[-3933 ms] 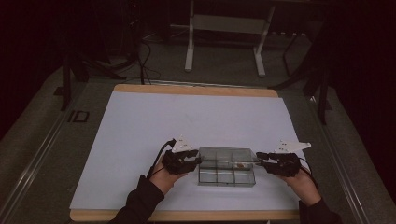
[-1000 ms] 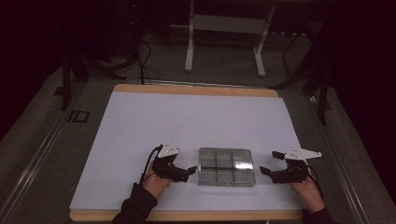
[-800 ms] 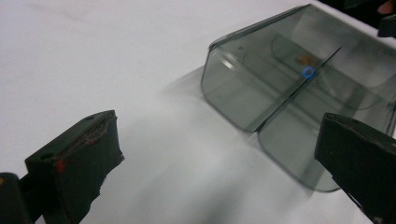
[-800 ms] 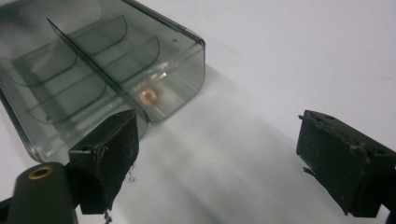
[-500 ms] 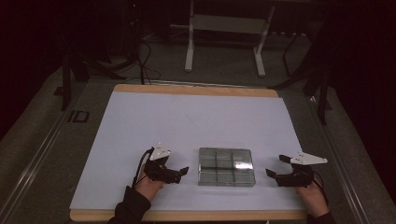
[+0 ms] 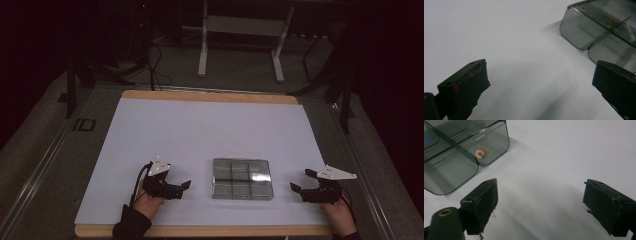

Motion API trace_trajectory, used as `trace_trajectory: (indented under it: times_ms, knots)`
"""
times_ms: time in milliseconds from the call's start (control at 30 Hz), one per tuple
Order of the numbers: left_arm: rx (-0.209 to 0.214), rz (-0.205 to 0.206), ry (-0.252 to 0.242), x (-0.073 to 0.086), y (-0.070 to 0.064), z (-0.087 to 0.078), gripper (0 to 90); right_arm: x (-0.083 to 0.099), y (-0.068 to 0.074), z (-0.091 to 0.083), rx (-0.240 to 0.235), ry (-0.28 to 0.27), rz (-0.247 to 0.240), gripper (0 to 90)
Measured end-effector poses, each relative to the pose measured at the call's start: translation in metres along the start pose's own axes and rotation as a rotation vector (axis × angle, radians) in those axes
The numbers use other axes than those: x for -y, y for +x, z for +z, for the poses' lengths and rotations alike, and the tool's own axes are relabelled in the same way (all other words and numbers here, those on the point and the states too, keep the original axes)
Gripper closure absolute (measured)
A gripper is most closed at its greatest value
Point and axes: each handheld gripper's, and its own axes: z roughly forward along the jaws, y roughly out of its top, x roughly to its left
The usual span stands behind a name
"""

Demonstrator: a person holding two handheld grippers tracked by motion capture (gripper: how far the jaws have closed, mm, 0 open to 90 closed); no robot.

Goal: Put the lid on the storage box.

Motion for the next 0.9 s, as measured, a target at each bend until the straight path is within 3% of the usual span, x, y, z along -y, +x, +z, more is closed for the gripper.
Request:
trace_trajectory:
  times_ms: [367,667,900]
  knots:
    - [-0.053,-0.045,-0.007,0.014,0.016,-0.016,0.7,0.012,-0.005,-0.009,0.036,-0.005,0.021,12.7]
    - [-0.093,-0.058,-0.030,0.018,0.019,-0.024,0.7,0.017,-0.005,-0.015,0.108,-0.029,0.012,13.1]
    - [-0.118,-0.056,-0.049,0.021,0.017,-0.024,0.7,0.020,-0.008,-0.019,0.154,-0.079,0.061,13.7]
